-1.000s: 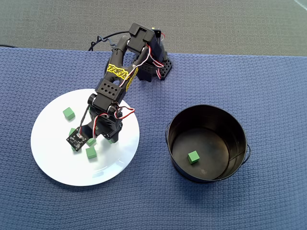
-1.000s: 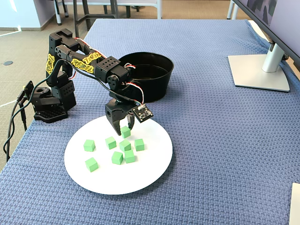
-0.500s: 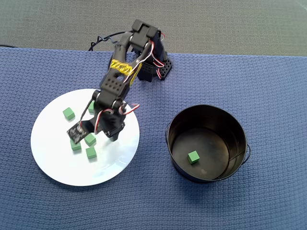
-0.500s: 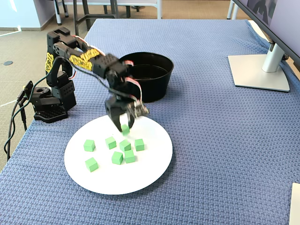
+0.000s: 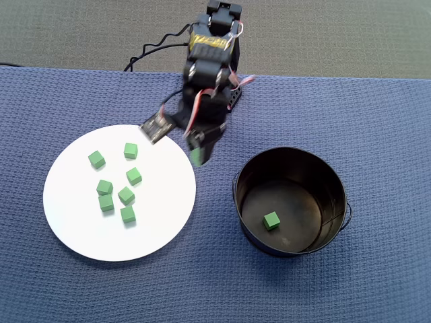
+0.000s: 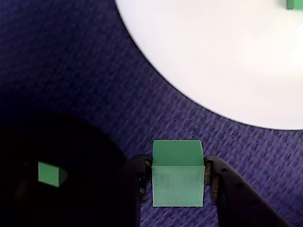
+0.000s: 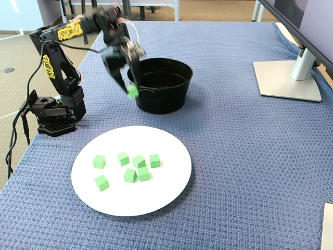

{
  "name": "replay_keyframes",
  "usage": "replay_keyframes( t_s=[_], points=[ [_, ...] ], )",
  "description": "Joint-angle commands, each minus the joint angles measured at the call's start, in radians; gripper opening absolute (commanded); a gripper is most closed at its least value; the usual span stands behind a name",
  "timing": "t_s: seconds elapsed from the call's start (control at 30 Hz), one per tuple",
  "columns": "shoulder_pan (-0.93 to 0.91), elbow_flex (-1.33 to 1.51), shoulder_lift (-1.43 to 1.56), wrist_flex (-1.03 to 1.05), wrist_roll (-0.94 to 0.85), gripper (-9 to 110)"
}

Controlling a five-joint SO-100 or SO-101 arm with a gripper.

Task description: Pick up the green cubes from the white plate and place them in the black recipient

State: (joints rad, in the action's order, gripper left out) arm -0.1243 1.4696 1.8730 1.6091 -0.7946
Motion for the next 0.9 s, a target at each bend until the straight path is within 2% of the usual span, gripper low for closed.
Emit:
replay_keyframes(
  t_s=[0.0, 0.23, 0.47, 0.6, 0.63, 0.73, 0.87],
  points=[
    [0.103, -0.106, 0.094, 0.006, 0.155, 0],
    [0.339, -0.199, -0.052, -0.074, 0.374, 0],
    [0.486, -0.379, -0.331, -0.132, 0.479, 0],
    [0.529, -0.422, -0.383, -0.13, 0.503, 1],
    [0.535, -0.419, -0.385, -0.13, 0.502, 4],
    [0.535, -0.402, -0.387, -0.133, 0.492, 34],
    [0.508, -0.354, -0.347, -0.144, 0.485, 37]
  ],
)
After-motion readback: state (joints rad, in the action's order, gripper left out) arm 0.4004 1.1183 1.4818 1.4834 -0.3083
